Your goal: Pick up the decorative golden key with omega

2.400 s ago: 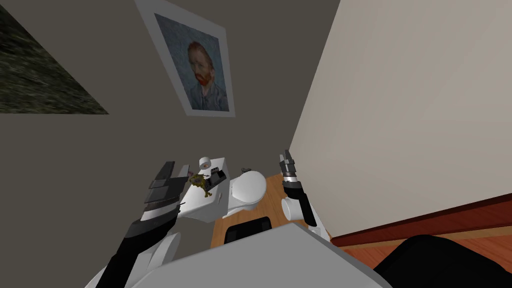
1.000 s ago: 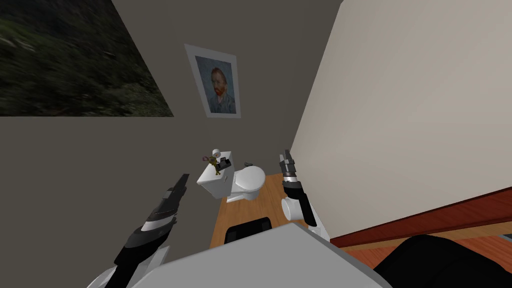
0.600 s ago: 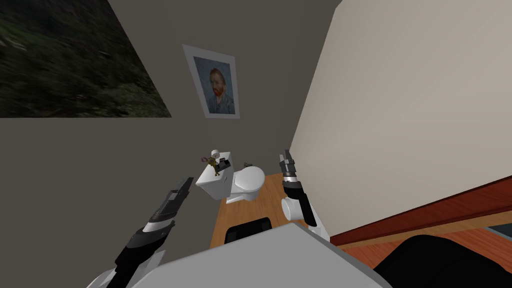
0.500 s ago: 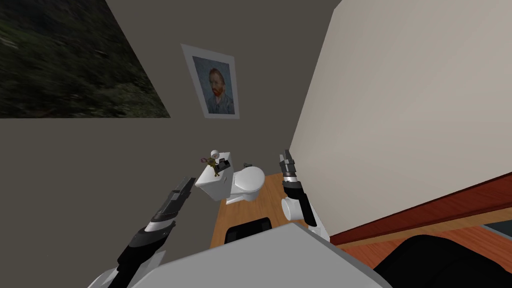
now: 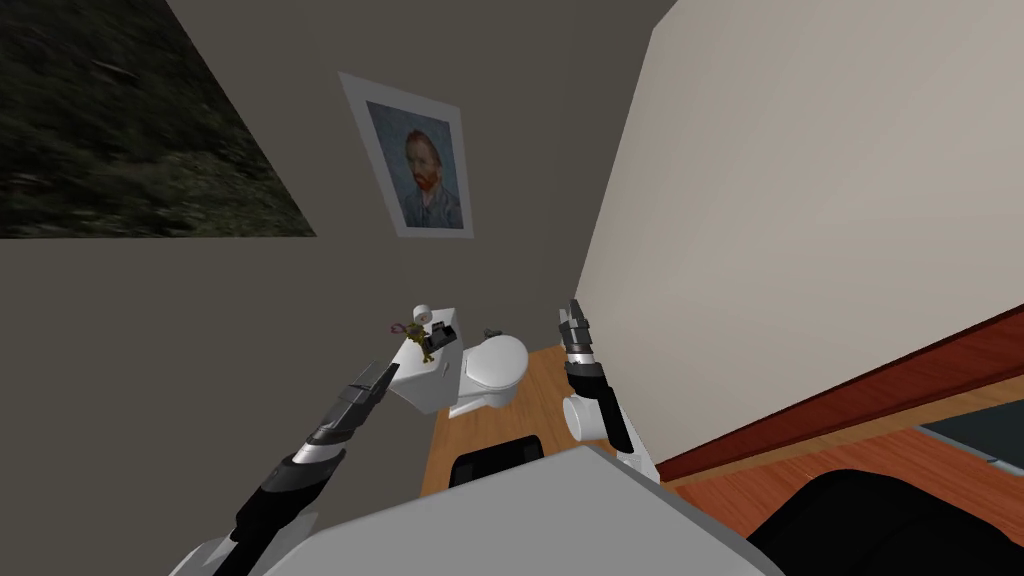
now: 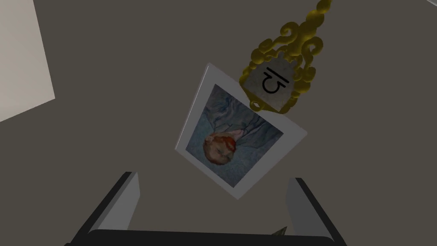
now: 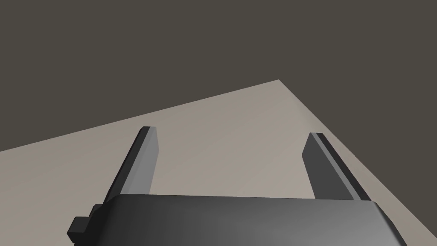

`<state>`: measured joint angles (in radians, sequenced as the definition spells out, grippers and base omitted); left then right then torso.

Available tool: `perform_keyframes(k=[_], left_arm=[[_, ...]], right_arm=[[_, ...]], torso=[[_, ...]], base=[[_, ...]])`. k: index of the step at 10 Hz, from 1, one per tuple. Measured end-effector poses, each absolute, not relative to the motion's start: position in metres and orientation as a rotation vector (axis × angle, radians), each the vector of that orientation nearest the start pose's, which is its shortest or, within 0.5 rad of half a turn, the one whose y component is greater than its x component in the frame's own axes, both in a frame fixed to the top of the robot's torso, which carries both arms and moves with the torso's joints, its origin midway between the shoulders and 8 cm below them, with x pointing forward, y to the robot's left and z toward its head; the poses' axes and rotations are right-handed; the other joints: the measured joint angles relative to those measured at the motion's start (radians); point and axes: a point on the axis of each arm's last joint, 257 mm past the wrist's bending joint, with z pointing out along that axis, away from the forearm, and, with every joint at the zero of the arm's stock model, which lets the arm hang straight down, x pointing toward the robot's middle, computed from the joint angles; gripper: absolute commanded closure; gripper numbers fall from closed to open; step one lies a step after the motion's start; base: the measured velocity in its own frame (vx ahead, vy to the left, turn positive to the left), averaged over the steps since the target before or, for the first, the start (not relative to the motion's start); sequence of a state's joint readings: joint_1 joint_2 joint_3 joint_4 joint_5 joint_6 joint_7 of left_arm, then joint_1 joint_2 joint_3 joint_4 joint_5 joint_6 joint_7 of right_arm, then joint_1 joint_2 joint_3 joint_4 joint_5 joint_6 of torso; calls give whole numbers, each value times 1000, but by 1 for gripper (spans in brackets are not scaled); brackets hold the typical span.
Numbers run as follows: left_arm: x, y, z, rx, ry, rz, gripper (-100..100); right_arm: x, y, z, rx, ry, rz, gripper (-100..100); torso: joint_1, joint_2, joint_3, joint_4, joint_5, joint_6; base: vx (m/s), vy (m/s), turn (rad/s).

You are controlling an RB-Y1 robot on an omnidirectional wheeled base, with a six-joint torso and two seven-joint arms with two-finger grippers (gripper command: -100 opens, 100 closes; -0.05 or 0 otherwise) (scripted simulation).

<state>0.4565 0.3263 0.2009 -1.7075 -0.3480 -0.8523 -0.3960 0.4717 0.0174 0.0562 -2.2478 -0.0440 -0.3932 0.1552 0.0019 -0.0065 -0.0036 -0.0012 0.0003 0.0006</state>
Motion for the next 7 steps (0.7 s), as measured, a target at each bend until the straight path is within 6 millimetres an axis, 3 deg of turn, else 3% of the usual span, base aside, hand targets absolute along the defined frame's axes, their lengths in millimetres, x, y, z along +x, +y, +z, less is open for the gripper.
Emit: perform_keyframes(k=[5,7], left_arm=[[372,343,-193,67,1328,-450,-100],[375,352,-210,97,1383,-404,-100]], right_arm=[[371,-266,-2,730,701,1231,0],[371,-266,-2,730,701,1231,0]], torso=[[-1,0,0,0,0,0],[0,-1,-1,0,0,1]], base=[[75,44,-165],[70,76,-290]])
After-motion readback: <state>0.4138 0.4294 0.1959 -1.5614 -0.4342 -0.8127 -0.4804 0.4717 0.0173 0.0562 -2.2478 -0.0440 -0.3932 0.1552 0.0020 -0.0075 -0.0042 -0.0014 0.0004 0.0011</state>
